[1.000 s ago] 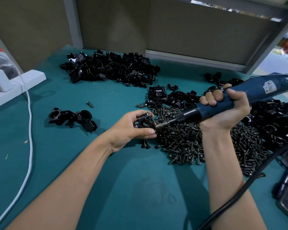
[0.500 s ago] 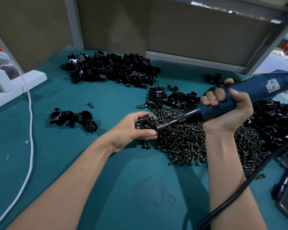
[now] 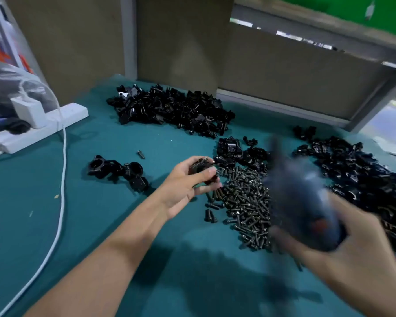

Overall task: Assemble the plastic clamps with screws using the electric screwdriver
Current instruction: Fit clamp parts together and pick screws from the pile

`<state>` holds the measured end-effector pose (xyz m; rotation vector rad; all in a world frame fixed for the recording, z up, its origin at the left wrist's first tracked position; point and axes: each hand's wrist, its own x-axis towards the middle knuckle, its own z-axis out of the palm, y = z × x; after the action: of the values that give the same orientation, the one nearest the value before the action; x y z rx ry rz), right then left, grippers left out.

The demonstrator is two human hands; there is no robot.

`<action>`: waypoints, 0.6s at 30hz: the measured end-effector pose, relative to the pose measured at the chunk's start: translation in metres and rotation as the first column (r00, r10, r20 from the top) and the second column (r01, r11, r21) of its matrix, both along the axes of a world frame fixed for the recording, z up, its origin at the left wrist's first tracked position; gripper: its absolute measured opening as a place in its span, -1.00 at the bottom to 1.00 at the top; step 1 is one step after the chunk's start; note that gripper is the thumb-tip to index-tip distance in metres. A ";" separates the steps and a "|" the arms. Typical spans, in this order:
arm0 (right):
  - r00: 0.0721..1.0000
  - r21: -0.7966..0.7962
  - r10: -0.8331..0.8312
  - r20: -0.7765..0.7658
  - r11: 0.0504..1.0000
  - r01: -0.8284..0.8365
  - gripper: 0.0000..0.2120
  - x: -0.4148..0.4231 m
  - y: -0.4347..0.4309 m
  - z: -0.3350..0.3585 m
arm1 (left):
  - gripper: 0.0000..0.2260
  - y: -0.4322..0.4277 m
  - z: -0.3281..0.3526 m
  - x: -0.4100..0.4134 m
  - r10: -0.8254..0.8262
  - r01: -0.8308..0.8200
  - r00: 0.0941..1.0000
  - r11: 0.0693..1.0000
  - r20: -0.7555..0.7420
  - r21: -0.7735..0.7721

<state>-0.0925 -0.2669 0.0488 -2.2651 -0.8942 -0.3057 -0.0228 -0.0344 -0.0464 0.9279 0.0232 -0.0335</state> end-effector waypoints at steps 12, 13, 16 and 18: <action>0.988 -0.477 -0.021 0.154 0.874 0.092 -0.22 -0.009 0.018 -0.081 | -0.74 0.010 0.001 0.002 0.126 -0.138 0.986 0.984 -0.107 -0.109; 0.994 -0.450 -0.028 0.109 0.890 0.075 -0.20 -0.007 0.019 -0.079 | -0.73 0.009 0.001 0.002 0.130 -0.141 0.986 0.985 -0.109 -0.097; 0.993 -0.250 -0.114 -0.036 0.963 0.102 -0.34 0.013 0.027 -0.072 | -0.74 0.006 0.001 0.002 0.146 -0.154 0.981 0.986 -0.127 -0.063; 0.986 -0.200 -0.157 -0.051 0.969 0.144 -0.45 0.037 0.040 -0.068 | -0.79 0.003 0.000 0.001 0.160 -0.165 0.979 0.986 -0.127 -0.024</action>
<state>-0.0551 -0.2269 -0.0189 -2.5165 -0.7471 -0.2153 -0.0219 -0.0312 -0.0468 0.8857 0.2137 0.0598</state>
